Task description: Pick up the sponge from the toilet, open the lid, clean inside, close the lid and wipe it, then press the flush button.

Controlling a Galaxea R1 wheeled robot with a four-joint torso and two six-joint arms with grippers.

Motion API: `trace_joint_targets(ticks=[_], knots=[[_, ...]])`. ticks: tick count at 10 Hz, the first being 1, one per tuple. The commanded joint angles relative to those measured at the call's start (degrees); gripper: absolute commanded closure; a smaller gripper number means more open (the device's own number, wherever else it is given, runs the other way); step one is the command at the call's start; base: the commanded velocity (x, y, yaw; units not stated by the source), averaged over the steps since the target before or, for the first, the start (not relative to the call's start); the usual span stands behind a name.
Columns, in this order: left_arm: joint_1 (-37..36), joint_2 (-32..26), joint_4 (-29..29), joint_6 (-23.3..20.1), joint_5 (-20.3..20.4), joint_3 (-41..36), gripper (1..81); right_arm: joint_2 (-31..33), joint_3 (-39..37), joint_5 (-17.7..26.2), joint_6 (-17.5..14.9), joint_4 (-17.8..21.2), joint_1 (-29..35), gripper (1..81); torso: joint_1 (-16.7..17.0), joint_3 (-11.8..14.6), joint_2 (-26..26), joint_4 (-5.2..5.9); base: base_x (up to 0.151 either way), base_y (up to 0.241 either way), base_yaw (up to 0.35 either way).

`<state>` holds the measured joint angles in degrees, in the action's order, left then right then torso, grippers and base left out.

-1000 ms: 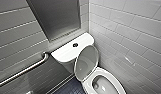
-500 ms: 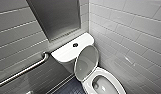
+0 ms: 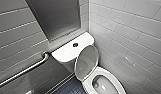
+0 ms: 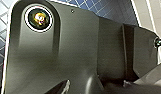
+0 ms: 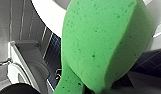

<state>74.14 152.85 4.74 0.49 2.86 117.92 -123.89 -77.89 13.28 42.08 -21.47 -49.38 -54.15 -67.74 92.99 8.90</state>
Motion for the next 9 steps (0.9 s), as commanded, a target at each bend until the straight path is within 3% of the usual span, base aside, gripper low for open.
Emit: trace_joint_targets(ticks=[1,3,4,6,9], knots=[[-0.7,-1.7,0.4,0.1,-3.9,-2.0,1.0,1.5,1.8,1.9,0.0,-0.2,3.7,81.1,3.6,0.0,-5.6,0.0,0.0,0.0,0.0],[-0.7,-2.4,0.4,0.0,-3.9,-2.9,1.0,0.7,0.7,2.0,0.0,-0.1,3.5,81.1,6.1,0.0,-9.6,0.0,0.0,0.0,0.0],[-0.7,-2.5,0.4,0.0,-3.9,-2.9,1.0,0.4,0.0,2.0,0.0,-0.1,2.8,81.1,11.1,0.0,-17.4,0.0,0.0,0.0,0.0],[-0.7,-2.9,0.4,0.0,-3.9,-3.5,1.0,-0.1,-1.1,1.9,0.0,-0.1,0.9,81.1,6.6,0.0,-10.4,0.0,0.0,0.0,0.0],[-1.0,-3.5,0.3,0.0,-3.8,-4.4,1.0,1.8,-3.1,1.5,0.1,0.3,-5.0,81.1,9.0,0.0,-14.1,0.0,0.0,0.0,0.0]])
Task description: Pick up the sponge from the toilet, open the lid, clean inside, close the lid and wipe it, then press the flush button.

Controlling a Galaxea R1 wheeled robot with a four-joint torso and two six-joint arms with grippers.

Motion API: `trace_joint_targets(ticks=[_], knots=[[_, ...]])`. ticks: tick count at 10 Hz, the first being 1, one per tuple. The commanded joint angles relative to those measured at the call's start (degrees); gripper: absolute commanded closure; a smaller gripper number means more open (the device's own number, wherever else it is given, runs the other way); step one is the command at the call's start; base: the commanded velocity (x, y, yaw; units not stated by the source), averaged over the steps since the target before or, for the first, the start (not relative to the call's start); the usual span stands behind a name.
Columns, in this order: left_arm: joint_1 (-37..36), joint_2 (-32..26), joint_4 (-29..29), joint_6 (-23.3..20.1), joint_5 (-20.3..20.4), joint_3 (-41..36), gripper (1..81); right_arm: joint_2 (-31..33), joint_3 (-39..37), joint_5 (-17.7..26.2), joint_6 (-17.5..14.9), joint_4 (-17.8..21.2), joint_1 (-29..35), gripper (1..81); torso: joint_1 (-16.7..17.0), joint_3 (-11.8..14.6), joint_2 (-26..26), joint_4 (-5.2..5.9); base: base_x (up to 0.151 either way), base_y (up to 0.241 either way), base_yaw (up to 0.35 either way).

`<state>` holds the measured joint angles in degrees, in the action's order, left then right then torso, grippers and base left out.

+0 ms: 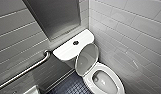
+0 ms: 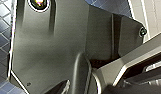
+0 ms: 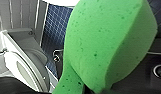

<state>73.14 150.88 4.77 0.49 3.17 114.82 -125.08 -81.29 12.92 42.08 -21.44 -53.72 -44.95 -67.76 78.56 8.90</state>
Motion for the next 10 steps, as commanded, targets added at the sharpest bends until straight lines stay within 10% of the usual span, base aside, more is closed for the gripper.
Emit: trace_joint_targets(ticks=[1,10], knots=[[-0.1,-1.6,0.2,0.0,-4.1,-1.3,1.0,3.0,-1.8,1.1,0.2,0.3,-4.1,81.1,0.0,0.0,0.0,0.0,0.0,0.0,0.0],[-2.3,-4.3,-0.4,0.2,-4.3,-5.7,1.0,-5.3,-25.0,-26.4,0.6,0.9,-32.1,81.1,0.0,0.0,0.0,0.0,0.0,0.0,0.0]])
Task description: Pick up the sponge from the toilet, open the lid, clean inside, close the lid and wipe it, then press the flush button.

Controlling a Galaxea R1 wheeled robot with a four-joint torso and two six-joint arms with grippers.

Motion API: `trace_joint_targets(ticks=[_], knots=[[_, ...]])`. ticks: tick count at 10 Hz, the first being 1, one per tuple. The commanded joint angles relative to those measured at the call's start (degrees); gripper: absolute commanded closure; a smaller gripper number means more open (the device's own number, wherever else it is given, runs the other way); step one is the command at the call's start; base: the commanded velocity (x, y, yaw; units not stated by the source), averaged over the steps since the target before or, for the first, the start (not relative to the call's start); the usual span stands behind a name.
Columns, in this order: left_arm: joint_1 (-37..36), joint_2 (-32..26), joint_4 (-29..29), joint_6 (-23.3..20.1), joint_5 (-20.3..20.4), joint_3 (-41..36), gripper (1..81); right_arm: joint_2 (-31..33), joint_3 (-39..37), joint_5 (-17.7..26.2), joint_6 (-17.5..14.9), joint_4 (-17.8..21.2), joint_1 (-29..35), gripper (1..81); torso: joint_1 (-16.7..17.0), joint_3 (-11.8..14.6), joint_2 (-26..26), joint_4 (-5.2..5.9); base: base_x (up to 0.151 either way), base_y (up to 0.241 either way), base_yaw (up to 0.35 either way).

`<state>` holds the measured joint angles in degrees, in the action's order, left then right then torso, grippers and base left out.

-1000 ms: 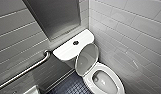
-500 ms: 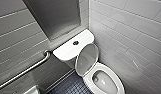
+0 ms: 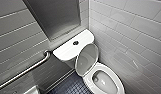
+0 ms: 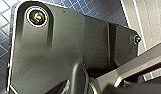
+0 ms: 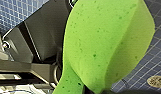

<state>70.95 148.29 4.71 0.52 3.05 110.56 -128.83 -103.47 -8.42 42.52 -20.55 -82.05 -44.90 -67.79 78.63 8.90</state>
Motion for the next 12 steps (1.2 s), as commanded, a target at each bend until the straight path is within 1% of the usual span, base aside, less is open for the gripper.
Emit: trace_joint_targets(ticks=[1,3,5,6,7,8,9,11,12], knots=[[-0.1,-1.8,-0.3,0.2,-4.2,-1.6,1.0,-2.6,-3.6,-5.1,0.2,0.6,-5.4,81.1,0.0,0.0,0.0,0.0,0.0,0.0,0.0],[-1.0,-2.3,-0.4,0.3,-4.2,-2.9,1.0,-7.8,-12.0,-4.6,0.3,0.1,-7.1,81.1,0.0,0.0,0.0,0.0,0.0,0.0,0.0],[-3.7,-3.3,-0.6,0.4,-4.3,-5.4,1.0,-10.5,-14.9,0.8,-0.6,0.9,-6.8,81.1,0.0,0.0,0.0,0.0,0.0,0.0,0.0],[-5.8,-4.0,-1.1,1.1,-4.4,-7.0,1.0,-11.2,-16.7,2.1,-2.3,4.3,-6.4,81.1,0.1,0.0,0.0,0.0,0.0,0.0,0.0],[-7.9,-5.0,-1.9,1.8,-4.8,-9.0,1.0,-11.3,-17.0,2.4,-9.4,10.9,-6.4,81.1,0.1,0.0,0.0,0.0,0.0,0.0,0.0],[-9.3,-5.6,-2.1,2.6,-4.8,-10.1,1.0,-11.6,-16.8,2.3,-18.7,20.2,-6.5,81.1,0.1,0.0,0.0,0.0,0.0,0.0,0.0],[-11.1,-6.1,-2.2,3.9,-4.7,-10.5,1.0,-12.2,-16.9,1.5,-23.4,23.8,-7.6,81.1,0.1,0.0,0.0,0.0,0.0,0.0,0.0],[-16.2,-6.2,-2.2,9.8,-4.4,-11.0,1.0,-13.1,-18.0,0.6,-25.1,23.8,-8.5,81.1,0.1,0.0,0.0,0.0,0.0,0.0,0.0],[-18.5,-6.2,-2.2,11.9,-4.3,-12.2,1.0,-13.4,-18.3,0.6,-25.2,23.6,-8.6,81.1,0.1,0.0,0.0,0.0,0.0,0.0,0.0]])
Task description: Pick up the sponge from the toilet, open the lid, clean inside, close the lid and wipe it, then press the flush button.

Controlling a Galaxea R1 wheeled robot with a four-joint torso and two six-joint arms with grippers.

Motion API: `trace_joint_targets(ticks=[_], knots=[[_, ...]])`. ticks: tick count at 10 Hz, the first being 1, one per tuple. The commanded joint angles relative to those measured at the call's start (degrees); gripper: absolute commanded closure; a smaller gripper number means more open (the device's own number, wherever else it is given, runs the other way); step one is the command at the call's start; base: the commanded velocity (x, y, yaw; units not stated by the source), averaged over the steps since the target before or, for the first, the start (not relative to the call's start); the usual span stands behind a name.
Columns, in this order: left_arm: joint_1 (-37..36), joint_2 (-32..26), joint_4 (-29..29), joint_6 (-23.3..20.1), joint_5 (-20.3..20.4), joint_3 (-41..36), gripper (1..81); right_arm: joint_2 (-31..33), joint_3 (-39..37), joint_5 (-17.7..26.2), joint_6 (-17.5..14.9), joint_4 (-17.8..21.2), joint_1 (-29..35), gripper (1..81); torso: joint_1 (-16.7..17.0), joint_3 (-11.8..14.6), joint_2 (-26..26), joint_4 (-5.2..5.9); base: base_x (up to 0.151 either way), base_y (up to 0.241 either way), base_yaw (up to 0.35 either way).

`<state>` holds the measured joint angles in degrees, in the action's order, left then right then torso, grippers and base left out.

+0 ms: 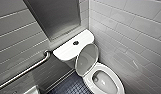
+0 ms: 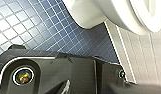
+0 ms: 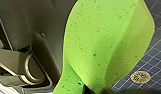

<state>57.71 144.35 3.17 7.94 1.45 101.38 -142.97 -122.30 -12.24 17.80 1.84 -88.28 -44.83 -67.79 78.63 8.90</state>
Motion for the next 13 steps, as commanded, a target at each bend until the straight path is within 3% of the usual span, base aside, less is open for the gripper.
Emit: trace_joint_targets(ticks=[1,2,4,5,8,13], knots=[[-8.9,-2.6,-0.6,8.1,-2.6,-4.3,1.0,0.0,0.1,4.4,-0.5,1.2,-2.5,81.1,0.0,1.2,0.0,0.0,0.0,0.0,0.0],[-11.9,-2.7,-0.5,11.1,-2.6,-4.5,1.0,-0.8,-1.3,4.5,-0.5,1.4,-2.6,81.1,0.0,4.2,0.0,0.0,0.0,0.0,0.0],[-17.7,-3.5,-0.5,16.3,-2.6,-5.1,1.0,-1.5,-2.2,4.5,-0.4,1.4,-2.7,81.1,0.0,7.3,0.0,0.0,0.0,0.0,0.0],[-19.8,-4.1,-0.5,18.5,-2.6,-5.5,1.0,-1.4,-2.1,4.5,-0.4,1.4,-2.7,81.1,0.0,3.4,0.0,0.0,0.0,0.0,0.0],[-25.6,-4.9,-0.6,26.7,-2.4,-3.2,1.0,-1.2,-1.1,4.4,-0.4,1.4,-2.7,81.1,0.1,6.3,0.0,0.0,0.0,0.0,0.0],[-32.8,-4.2,-0.5,39.0,0.9,2.2,1.0,-1.2,2.4,4.4,-0.6,0.8,-3.1,81.1,0.1,6.3,0.0,0.0,0.0,0.0,0.0]])
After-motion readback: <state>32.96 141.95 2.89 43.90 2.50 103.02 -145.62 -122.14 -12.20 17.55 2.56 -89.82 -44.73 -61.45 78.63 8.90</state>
